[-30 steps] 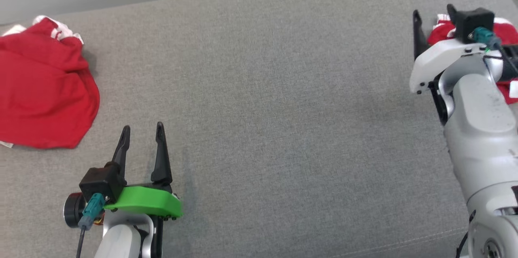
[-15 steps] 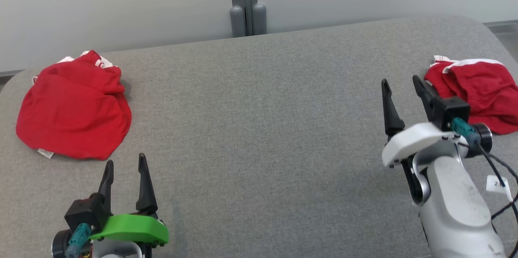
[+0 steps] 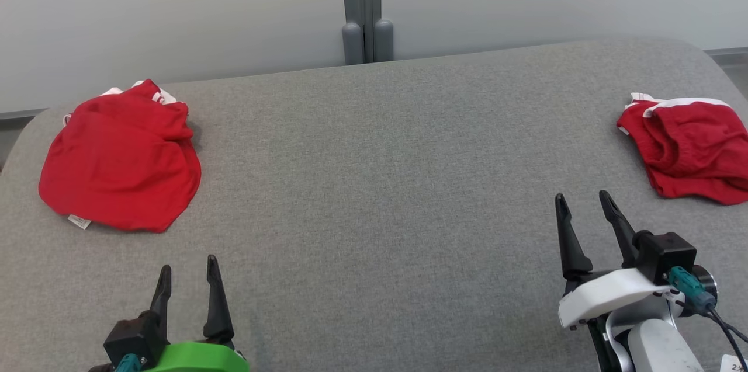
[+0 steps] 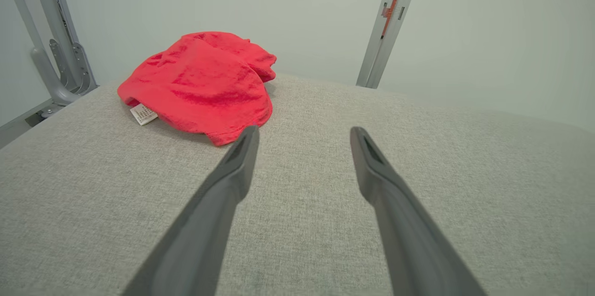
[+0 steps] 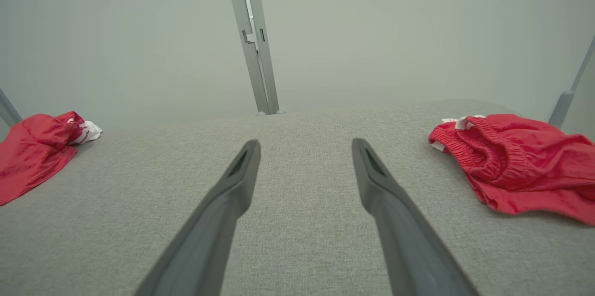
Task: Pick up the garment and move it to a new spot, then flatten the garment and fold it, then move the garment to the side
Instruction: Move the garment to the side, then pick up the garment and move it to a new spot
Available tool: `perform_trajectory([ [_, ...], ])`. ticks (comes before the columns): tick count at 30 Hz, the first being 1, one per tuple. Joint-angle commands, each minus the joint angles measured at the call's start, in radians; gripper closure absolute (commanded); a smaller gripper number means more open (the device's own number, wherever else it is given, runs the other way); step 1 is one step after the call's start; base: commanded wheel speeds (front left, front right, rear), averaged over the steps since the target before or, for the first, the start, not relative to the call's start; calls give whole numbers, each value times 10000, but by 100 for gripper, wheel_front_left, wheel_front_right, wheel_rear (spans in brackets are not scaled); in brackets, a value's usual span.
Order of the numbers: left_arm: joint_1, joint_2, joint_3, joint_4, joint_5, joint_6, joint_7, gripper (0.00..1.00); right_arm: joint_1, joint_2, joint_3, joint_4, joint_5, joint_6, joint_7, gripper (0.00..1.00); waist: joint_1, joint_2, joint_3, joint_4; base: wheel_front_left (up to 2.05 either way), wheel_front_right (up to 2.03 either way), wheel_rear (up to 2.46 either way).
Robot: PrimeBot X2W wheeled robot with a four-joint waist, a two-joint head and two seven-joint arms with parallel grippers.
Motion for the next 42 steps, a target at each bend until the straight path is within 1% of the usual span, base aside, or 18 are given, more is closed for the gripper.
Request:
perform_trajectory([
  [1,133,-1,-57,3,29,-4,-4,0,209,-10,71,-178,87,-15,55,0,1,0,-17,20,0,0,0],
  [8,39,-13,-279,100,-16,60,-4,0,564,-10,288,-565,227,-15,264,0,1,0,-37,64,0,0,0],
  [23,-98,-21,-384,177,-81,105,-4,0,659,-9,328,-728,211,-15,380,0,1,0,-28,141,0,0,0],
  [29,-147,-21,-418,210,-67,63,-4,0,705,-8,283,-779,198,-15,413,0,1,0,-25,353,0,0,0],
  [33,-199,-14,-452,223,-27,61,-3,0,748,-7,278,-830,158,-15,403,0,1,0,-6,813,0,0,0],
  [35,-216,-7,-465,222,-13,65,-3,0,785,-9,308,-854,183,-15,402,0,1,0,-2,1165,0,0,0],
  [42,-220,85,-420,193,19,106,-3,0,814,-9,487,-783,266,-15,388,0,1,0,-103,2696,0,0,0],
])
